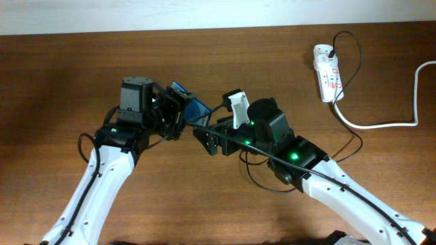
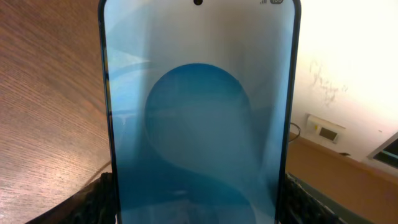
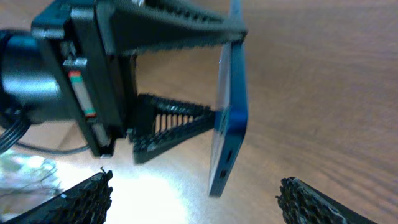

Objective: Plug charger to phone and switch on socket
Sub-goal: 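Move the right gripper to the phone held by the left gripper, then close the right gripper on the phone's edge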

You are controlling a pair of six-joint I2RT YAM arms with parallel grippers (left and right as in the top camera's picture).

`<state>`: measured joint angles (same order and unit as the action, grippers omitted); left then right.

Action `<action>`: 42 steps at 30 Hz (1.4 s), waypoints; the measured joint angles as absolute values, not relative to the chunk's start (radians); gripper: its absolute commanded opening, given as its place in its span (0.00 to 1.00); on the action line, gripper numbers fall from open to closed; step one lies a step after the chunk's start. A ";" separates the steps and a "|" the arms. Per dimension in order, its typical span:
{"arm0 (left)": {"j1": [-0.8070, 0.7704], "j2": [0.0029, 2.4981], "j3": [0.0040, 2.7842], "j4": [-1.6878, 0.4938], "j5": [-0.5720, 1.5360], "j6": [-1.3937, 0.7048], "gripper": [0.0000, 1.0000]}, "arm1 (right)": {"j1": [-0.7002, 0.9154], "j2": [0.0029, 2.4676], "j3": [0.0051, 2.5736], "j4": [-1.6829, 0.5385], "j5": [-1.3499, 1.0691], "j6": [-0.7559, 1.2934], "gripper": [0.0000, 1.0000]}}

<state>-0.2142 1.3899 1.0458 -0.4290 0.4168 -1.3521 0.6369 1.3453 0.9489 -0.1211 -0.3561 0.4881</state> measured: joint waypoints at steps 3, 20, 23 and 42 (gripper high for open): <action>-0.214 1.390 1.046 -0.429 0.434 -1.353 0.44 | 0.643 1.353 0.949 -0.069 -0.302 0.486 0.82; -0.214 1.390 1.046 -0.406 0.507 -1.356 0.45 | 0.643 1.467 0.949 0.074 -0.268 0.474 0.38; -0.214 1.390 1.046 -0.406 0.510 -1.356 0.45 | 0.646 1.467 0.949 0.076 -0.266 0.474 0.33; -0.214 1.390 1.046 -0.406 0.515 -1.356 0.44 | 0.652 1.494 0.949 0.117 -0.259 0.506 0.22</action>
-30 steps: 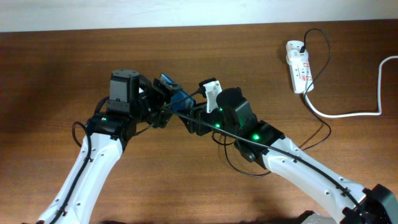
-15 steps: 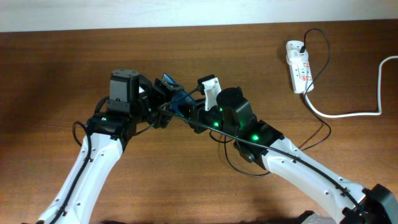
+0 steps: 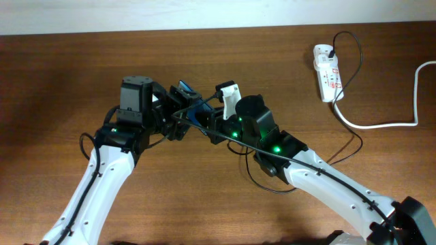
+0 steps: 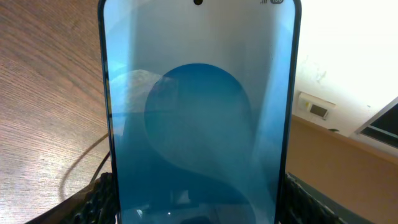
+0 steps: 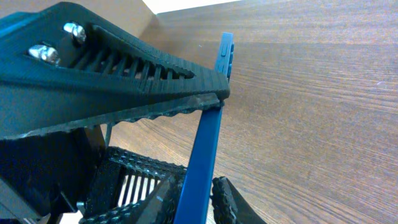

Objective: Plug charger to phone and switch on socket
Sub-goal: 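Close the right gripper on the phone's edge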

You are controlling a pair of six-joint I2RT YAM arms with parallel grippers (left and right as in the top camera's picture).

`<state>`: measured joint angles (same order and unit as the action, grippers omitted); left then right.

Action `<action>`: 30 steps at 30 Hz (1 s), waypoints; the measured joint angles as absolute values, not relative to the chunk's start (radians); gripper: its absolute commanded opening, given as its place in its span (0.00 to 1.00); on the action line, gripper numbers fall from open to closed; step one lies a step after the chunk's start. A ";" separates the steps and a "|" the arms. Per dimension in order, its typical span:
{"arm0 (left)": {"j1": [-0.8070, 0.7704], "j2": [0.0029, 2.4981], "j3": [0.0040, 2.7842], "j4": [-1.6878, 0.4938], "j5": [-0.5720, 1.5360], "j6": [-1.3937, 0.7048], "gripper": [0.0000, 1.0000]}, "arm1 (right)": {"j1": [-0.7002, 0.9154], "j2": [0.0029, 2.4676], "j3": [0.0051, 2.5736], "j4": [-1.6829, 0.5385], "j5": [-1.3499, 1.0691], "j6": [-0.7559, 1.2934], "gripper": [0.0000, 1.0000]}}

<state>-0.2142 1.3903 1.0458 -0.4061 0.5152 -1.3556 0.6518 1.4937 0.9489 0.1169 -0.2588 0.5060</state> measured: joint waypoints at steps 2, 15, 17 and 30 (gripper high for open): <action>-0.214 1.390 1.046 -0.406 0.516 -1.356 0.44 | 0.652 1.494 0.949 0.120 -0.259 0.519 0.21; -0.223 1.389 1.046 -0.406 0.474 -1.355 0.45 | 0.667 1.498 0.949 0.133 -0.221 0.561 0.11; -0.223 1.389 1.046 -0.406 0.470 -1.355 0.46 | 0.670 1.499 0.949 0.135 -0.206 0.566 0.06; -0.223 1.389 1.046 -0.406 0.463 -1.355 0.63 | 0.671 1.501 0.949 0.134 -0.200 0.574 0.04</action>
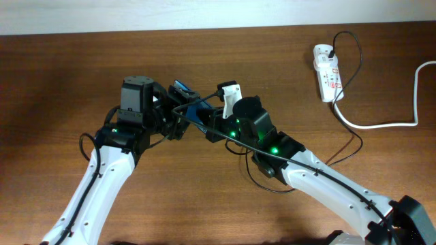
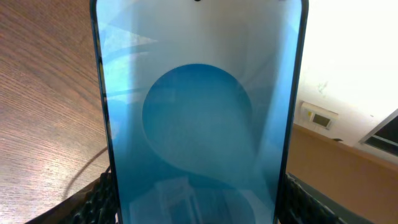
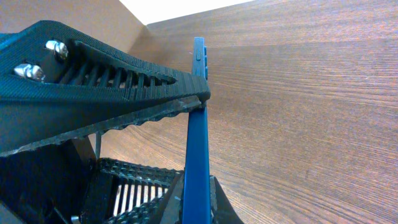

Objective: Plug charger to phone and switch on socket
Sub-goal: 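Close the right gripper on the phone's edge, then open the left gripper and pull it back from the phone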

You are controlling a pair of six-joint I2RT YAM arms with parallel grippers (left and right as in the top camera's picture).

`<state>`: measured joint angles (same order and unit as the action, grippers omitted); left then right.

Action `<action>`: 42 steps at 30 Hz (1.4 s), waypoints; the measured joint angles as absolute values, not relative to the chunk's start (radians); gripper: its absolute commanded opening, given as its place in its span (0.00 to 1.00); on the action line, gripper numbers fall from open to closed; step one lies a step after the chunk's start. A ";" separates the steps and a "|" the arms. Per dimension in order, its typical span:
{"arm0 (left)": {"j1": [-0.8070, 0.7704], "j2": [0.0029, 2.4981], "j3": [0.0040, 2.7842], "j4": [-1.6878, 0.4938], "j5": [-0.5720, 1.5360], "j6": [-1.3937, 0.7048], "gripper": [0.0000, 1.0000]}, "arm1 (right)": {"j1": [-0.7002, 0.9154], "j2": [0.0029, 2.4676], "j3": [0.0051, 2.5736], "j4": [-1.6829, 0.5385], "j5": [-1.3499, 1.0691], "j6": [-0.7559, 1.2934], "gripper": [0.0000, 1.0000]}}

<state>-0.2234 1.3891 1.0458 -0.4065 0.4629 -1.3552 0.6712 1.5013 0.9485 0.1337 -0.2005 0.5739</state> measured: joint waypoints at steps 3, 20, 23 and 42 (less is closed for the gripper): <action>-0.223 1.389 1.046 -0.408 0.460 -1.355 0.71 | 0.671 1.503 0.949 0.134 -0.204 0.580 0.04; -0.226 1.389 1.046 -0.414 0.468 -1.345 0.99 | 0.670 1.502 0.948 0.139 -0.286 0.785 0.04; -0.227 1.389 1.046 -0.412 0.475 -1.311 0.99 | 0.650 1.502 0.948 0.139 -0.319 0.856 0.04; -0.097 1.359 1.055 -0.508 0.664 -0.796 0.99 | 0.480 1.497 0.945 -0.002 -0.523 1.051 0.04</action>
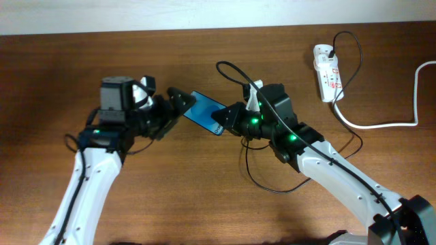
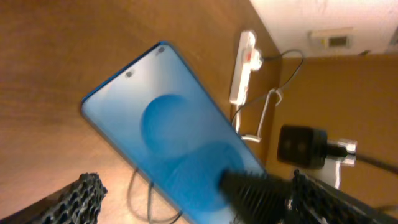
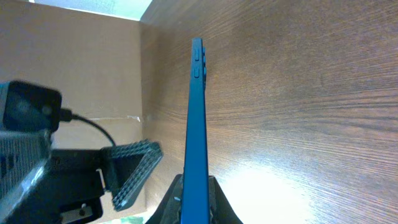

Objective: Plug charger to phone and switch on socket
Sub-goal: 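Open the left gripper and pull it back from the phone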

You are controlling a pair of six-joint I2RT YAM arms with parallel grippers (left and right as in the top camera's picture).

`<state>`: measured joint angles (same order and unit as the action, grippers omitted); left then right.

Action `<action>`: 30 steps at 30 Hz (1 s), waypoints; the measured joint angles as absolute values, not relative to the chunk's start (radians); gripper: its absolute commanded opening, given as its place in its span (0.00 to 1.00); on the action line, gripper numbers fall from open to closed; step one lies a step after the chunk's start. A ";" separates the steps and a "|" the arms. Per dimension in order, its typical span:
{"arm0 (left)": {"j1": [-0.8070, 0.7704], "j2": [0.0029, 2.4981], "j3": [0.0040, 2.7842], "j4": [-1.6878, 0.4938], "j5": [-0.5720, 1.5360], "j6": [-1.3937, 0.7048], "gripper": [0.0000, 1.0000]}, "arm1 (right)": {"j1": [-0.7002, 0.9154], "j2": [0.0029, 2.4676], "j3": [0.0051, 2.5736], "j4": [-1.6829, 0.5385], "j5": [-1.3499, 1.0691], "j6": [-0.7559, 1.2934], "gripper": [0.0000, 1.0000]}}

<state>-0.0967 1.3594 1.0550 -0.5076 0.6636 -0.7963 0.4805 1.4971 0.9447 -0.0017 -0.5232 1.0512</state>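
The blue phone hangs tilted over the table's middle, with my right gripper shut on its right end. In the right wrist view the phone stands edge-on, pinched between the fingers at the bottom of the frame. My left gripper stands open just left of the phone, its fingers apart from it. The white socket strip lies at the far right. A black charger cable arcs over my right wrist; its plug end is hidden.
A white mains cable runs from the strip to the right edge. A loop of black cable lies on the wood under my right arm. A white wall borders the table's far edge.
My left gripper has let go of the phone, opened and drawn back to the left. My right gripper now holds the phone alone, further right and lying flatter.
At first my left gripper held the phone upright while the right gripper stood open a short way off. Then the right fingers were around the phone's lower edge and shut on it. Now the phone sits in the right gripper alone, with the left open.
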 measured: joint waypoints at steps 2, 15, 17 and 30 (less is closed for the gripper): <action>-0.061 1.322 1.057 -0.601 0.679 -0.721 0.99 | 0.477 1.497 0.945 -0.006 -0.526 1.052 0.04; 0.085 1.031 1.059 -0.928 0.566 -0.550 0.99 | 0.476 1.497 0.945 -0.045 -0.543 1.189 0.04; 0.091 1.024 1.059 -0.928 0.545 -0.550 0.99 | 0.476 1.497 0.945 -0.045 -0.544 1.283 0.04; 0.092 1.156 1.059 -0.897 0.499 -0.636 0.99 | 0.476 1.497 0.945 -0.049 -0.585 1.668 0.04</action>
<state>0.0921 1.1557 1.0588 -0.8970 0.4992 -0.6365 0.4763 1.4971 0.9447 -0.0490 -0.5854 1.6676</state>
